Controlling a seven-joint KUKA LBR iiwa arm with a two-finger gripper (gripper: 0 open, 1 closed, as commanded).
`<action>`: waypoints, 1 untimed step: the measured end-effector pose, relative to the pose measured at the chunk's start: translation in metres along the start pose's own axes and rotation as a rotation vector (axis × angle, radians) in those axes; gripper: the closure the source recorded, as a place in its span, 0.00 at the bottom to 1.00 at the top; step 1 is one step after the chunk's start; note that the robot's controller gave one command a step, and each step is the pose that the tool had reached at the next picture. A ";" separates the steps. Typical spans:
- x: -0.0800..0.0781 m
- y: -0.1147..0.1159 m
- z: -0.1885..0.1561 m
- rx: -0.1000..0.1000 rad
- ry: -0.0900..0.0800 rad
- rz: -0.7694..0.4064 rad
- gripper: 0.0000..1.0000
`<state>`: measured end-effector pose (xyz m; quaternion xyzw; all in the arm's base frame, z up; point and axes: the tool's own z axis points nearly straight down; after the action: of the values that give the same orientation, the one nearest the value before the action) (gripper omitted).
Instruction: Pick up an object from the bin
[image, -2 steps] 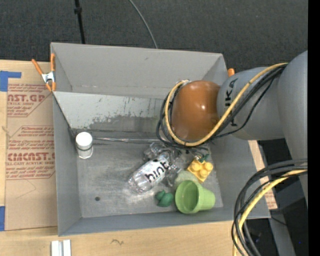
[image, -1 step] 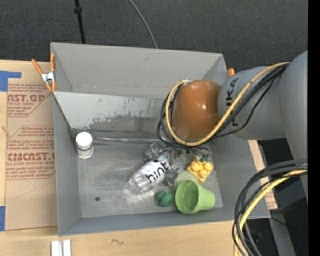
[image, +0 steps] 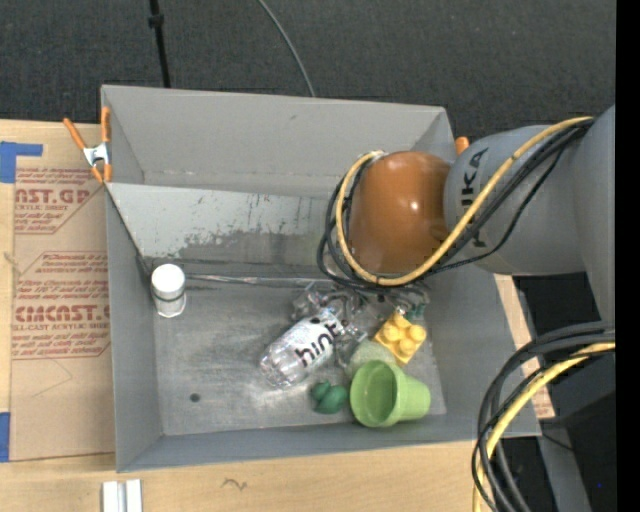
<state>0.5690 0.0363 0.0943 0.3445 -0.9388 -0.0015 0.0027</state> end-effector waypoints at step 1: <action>-0.002 -0.001 -0.026 0.005 -0.006 0.000 1.00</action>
Offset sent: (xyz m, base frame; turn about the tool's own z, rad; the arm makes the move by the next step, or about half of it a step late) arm 0.0001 -0.0001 0.0875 0.0000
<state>0.5709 0.0368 0.1206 0.3446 -0.9388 -0.0004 -0.0009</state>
